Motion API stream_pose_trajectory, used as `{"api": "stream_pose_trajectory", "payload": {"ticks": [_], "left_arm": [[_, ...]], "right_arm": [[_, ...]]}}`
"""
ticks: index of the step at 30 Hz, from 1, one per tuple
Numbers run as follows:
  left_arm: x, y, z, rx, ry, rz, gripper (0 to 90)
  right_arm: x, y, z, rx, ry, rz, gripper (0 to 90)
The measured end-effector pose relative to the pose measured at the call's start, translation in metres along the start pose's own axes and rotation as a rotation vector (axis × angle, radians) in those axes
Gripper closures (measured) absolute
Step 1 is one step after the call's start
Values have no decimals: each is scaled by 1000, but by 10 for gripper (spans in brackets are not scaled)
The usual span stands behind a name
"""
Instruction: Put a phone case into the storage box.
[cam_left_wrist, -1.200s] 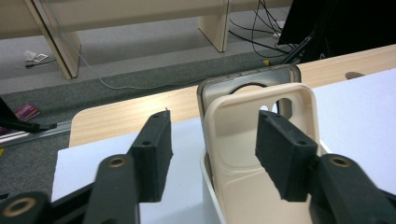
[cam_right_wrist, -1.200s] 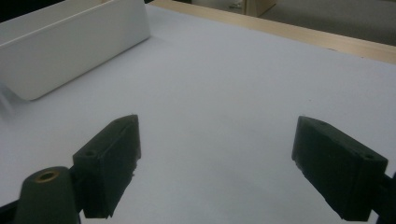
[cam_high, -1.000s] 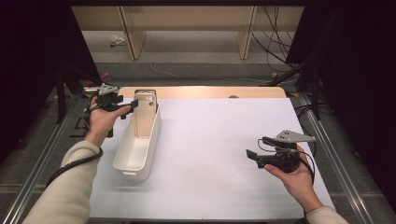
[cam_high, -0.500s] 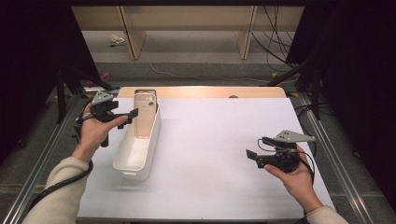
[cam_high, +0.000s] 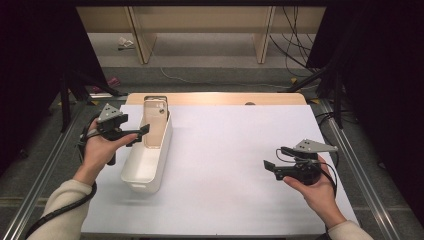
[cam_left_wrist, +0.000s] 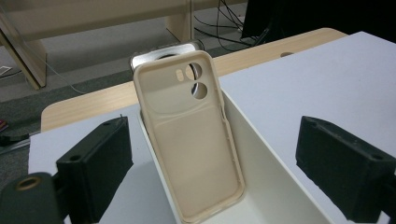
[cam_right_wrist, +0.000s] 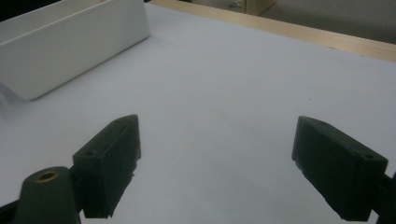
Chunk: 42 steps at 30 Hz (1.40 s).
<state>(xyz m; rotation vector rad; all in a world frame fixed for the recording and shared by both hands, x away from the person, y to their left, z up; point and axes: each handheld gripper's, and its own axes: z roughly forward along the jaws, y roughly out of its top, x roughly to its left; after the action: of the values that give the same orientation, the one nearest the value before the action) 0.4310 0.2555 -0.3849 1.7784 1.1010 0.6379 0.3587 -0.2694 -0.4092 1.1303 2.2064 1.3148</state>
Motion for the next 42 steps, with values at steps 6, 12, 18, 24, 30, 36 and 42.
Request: {"api": "stream_pose_trajectory", "payload": {"ticks": [6,12,18,24,30,36,42], "left_arm": [[-5,-7,-8,-13,-14,-3,102],[-12,-13,-16,-23,-29,2,98],[-19,-17,-21,-31,-42,9,98],[-24,-23,-24,-29,-48,12,93],[-28,-29,-28,-28,-60,8,88],[-32,-32,-31,-27,-67,15,81],[-36,-34,-35,-23,-74,10,58]], "right_arm": [[0,0,1,-1,2,-1,162],[0,0,1,-1,1,-3,162],[0,0,1,0,1,1,162],[-1,0,1,1,2,2,162],[-1,0,1,-1,1,2,162],[-1,0,0,-1,0,2,162],[-1,0,1,0,1,2,162]]}}
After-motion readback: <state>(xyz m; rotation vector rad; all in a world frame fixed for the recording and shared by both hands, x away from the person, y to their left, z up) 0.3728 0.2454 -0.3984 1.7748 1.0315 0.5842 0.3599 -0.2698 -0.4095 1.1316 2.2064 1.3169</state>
